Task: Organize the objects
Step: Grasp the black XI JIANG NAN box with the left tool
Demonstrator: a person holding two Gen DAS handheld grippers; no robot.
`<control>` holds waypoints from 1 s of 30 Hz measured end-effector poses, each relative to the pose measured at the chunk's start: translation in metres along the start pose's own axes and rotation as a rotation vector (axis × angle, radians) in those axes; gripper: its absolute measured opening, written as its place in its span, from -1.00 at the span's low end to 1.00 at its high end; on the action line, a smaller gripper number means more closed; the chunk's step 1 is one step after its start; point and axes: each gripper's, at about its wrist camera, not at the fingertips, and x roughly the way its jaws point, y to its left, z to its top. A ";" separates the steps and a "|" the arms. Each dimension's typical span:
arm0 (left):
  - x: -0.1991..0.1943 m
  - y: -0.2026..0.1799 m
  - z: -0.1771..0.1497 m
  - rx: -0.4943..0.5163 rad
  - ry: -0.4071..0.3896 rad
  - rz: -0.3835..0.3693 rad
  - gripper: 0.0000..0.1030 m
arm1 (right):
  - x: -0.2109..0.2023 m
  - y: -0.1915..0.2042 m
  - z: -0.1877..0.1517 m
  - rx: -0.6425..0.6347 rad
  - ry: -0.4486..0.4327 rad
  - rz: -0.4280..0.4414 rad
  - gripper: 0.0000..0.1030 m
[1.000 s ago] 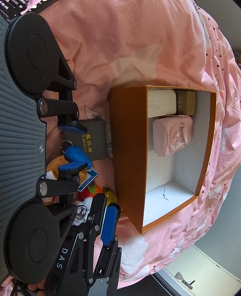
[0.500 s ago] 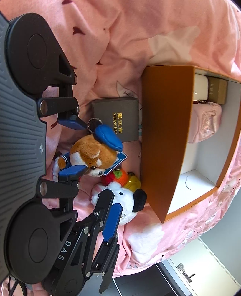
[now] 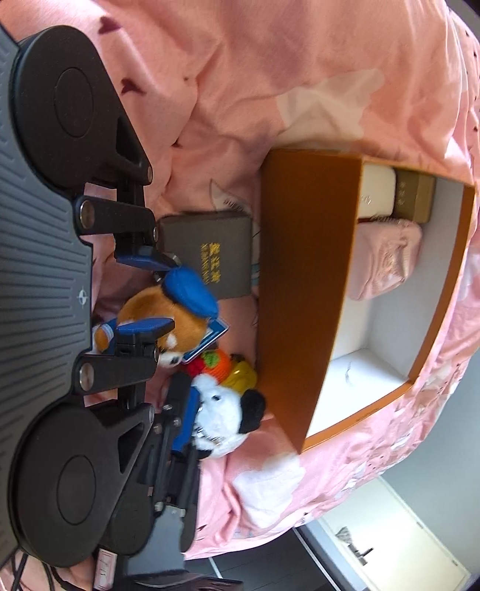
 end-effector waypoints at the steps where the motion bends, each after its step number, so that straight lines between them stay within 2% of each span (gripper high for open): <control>1: 0.000 0.003 0.003 -0.016 -0.011 0.013 -0.36 | 0.002 -0.001 0.000 0.001 0.009 0.009 -0.69; 5: 0.010 0.016 0.015 -0.078 -0.032 0.026 -0.14 | 0.006 0.000 0.003 -0.013 0.020 0.011 -0.68; 7: 0.020 0.020 0.020 -0.094 -0.025 0.046 0.02 | 0.008 -0.001 0.006 -0.019 0.030 -0.004 -0.67; 11: 0.040 0.029 0.026 -0.132 0.002 0.079 0.19 | 0.012 -0.003 0.012 -0.027 0.035 -0.042 -0.67; 16: 0.059 0.042 0.028 -0.198 0.049 0.065 0.28 | 0.017 -0.008 0.016 -0.026 0.039 -0.051 -0.67; 19: 0.068 0.047 0.027 -0.227 0.059 0.037 0.44 | 0.020 -0.010 0.020 -0.030 0.043 -0.052 -0.66; 24: 0.083 0.052 0.026 -0.261 0.076 -0.002 0.55 | 0.030 -0.018 0.024 -0.013 0.072 -0.066 -0.62; 28: 0.089 0.057 0.026 -0.278 0.081 -0.029 0.55 | 0.038 -0.032 0.026 0.046 0.104 -0.046 -0.59; 30: 0.086 0.057 0.025 -0.279 0.075 -0.028 0.47 | 0.037 -0.036 0.027 0.063 0.104 -0.028 -0.55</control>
